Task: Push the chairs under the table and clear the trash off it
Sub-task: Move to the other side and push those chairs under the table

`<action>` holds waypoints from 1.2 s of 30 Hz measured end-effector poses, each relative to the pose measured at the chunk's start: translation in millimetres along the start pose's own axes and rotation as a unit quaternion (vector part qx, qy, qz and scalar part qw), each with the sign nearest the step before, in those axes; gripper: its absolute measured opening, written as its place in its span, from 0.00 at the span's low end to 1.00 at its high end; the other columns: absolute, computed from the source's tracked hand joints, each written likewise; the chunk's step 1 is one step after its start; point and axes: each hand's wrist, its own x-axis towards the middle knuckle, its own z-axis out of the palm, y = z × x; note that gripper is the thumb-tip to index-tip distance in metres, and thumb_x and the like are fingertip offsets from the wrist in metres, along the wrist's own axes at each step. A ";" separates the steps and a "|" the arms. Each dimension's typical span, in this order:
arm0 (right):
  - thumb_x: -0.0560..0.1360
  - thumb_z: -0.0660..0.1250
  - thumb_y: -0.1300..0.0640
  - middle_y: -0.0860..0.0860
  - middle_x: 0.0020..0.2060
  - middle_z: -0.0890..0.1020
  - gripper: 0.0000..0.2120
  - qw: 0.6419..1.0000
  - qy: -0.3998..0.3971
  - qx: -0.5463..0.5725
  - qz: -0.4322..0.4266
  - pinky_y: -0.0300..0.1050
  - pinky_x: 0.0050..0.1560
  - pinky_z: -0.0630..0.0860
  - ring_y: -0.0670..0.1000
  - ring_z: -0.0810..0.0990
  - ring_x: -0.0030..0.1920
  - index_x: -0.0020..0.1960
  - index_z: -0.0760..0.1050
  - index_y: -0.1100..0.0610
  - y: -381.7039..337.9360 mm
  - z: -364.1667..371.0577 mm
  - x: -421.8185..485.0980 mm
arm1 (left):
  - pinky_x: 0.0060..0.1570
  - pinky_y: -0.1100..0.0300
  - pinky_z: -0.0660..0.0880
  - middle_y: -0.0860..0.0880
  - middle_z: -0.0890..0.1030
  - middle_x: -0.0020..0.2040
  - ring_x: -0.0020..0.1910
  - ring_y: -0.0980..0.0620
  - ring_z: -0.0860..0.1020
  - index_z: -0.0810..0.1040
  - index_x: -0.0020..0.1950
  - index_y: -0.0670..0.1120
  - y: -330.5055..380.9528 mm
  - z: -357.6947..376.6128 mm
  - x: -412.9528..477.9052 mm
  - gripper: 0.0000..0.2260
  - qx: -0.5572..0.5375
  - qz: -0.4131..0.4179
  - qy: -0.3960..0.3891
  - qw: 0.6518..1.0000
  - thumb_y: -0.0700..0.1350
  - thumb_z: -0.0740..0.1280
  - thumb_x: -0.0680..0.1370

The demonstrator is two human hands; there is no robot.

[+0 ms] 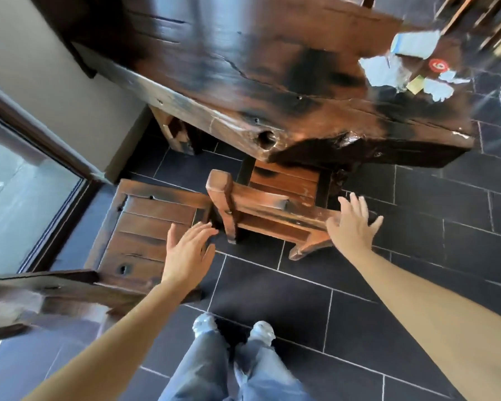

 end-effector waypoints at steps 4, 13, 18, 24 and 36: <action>0.76 0.61 0.48 0.51 0.77 0.54 0.29 0.990 -0.027 -0.071 -0.116 0.69 0.70 0.52 0.53 0.51 0.77 0.75 0.58 0.51 -52.8 3.2 -23.1 | 0.72 0.43 0.54 0.57 0.71 0.70 0.71 0.58 0.66 0.69 0.67 0.58 -64.3 -38.2 -29.8 0.20 0.046 -0.053 0.009 0.997 0.47 0.65 0.76; 0.77 0.61 0.51 0.51 0.77 0.56 0.28 0.973 0.005 -0.027 -0.231 0.62 0.72 0.55 0.53 0.55 0.76 0.75 0.58 0.51 -241.9 15.9 -51.6 | 0.74 0.41 0.46 0.52 0.66 0.74 0.75 0.53 0.59 0.64 0.72 0.52 -206.3 -110.5 -51.3 0.23 0.062 -0.127 0.023 0.990 0.49 0.63 0.78; 0.78 0.60 0.50 0.49 0.75 0.62 0.25 0.981 -0.041 -0.013 -0.191 0.57 0.70 0.61 0.51 0.60 0.74 0.73 0.61 0.50 -313.2 70.5 -103.9 | 0.72 0.38 0.45 0.52 0.65 0.74 0.76 0.51 0.56 0.67 0.71 0.50 -320.2 -143.1 -50.6 0.22 0.107 -0.140 -0.068 0.982 0.52 0.62 0.78; 0.80 0.56 0.52 0.56 0.65 0.75 0.19 0.861 -0.504 0.050 -0.045 0.46 0.59 0.69 0.57 0.73 0.65 0.65 0.72 0.60 -392.0 121.8 -214.3 | 0.61 0.49 0.66 0.51 0.80 0.58 0.62 0.49 0.74 0.78 0.51 0.53 -429.3 -179.5 -81.1 0.11 0.150 -0.243 -0.199 0.938 0.56 0.61 0.75; 0.77 0.57 0.50 0.51 0.51 0.81 0.12 0.984 -0.172 -0.017 0.035 0.46 0.48 0.73 0.55 0.78 0.54 0.52 0.78 0.47 -385.9 109.2 -280.7 | 0.48 0.52 0.67 0.52 0.81 0.47 0.51 0.44 0.75 0.80 0.43 0.52 -424.1 -161.8 -101.0 0.06 0.068 -0.140 -0.002 0.988 0.43 0.64 0.74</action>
